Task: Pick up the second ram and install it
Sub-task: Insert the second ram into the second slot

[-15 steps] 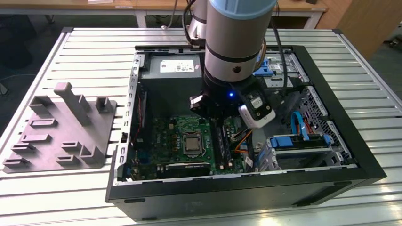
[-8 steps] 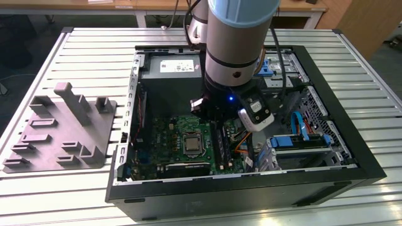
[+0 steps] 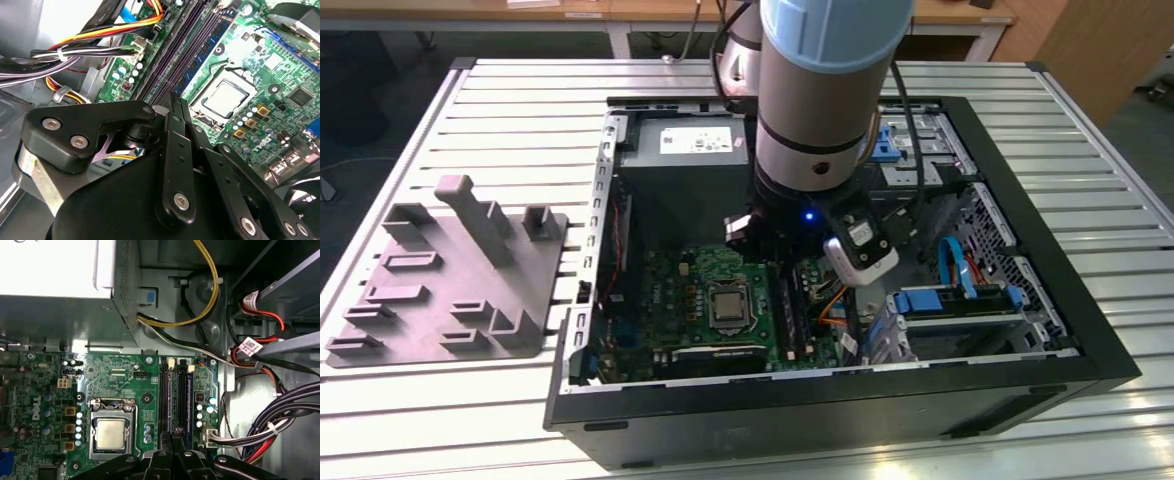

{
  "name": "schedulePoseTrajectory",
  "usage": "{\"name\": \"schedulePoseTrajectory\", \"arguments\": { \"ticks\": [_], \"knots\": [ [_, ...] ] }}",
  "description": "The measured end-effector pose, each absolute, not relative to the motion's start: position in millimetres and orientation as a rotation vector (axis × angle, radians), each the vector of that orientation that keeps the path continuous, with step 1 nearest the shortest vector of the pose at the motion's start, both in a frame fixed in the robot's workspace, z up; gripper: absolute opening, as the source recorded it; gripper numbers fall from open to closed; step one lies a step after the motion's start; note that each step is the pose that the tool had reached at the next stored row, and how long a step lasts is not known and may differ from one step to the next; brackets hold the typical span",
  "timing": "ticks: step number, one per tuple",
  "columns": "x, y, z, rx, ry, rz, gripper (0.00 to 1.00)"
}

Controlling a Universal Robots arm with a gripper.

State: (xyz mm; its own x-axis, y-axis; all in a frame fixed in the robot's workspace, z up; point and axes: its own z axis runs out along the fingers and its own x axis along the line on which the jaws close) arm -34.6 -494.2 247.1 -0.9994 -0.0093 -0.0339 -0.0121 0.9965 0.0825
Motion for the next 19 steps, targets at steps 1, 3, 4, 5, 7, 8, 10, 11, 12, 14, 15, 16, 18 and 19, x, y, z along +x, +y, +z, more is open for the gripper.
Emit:
{"name": "schedulePoseTrajectory", "arguments": {
  "ticks": [1, 3, 4, 5, 7, 8, 10, 11, 12, 14, 15, 16, 18, 19],
  "knots": [
    [-34.5, -494.2, 246.2, -0.011, 3.105, 0.129, 0.11],
    [-34.4, -494.2, 244.7, -0.004, 3.105, 0.128, 0.11],
    [-34.4, -494.2, 243.9, -0.003, 3.105, 0.128, 0.11],
    [-34.3, -494.2, 243.0, 0.000, 3.105, 0.128, 0.11],
    [-34.2, -494.2, 241.7, 0.015, 3.105, 0.128, 0.11],
    [-34.2, -494.3, 241.2, 0.018, 3.105, 0.128, 0.11],
    [-34.2, -494.3, 240.4, 0.018, 3.105, 0.127, 0.11],
    [-34.2, -494.3, 240.3, 0.018, 3.105, 0.127, 0.11],
    [-34.2, -494.3, 240.4, 0.018, 3.105, 0.127, 0.11],
    [-34.2, -494.3, 240.2, 0.018, 3.105, 0.127, 0.11],
    [-34.2, -494.3, 240.2, 0.019, 3.105, 0.127, 0.11],
    [-34.2, -494.3, 240.1, 0.020, 3.105, 0.127, 0.11],
    [-34.0, -494.2, 239.6, 0.031, 3.104, 0.127, 0.11],
    [-33.9, -494.2, 239.3, 0.034, 3.104, 0.127, 0.11]
  ]
}}
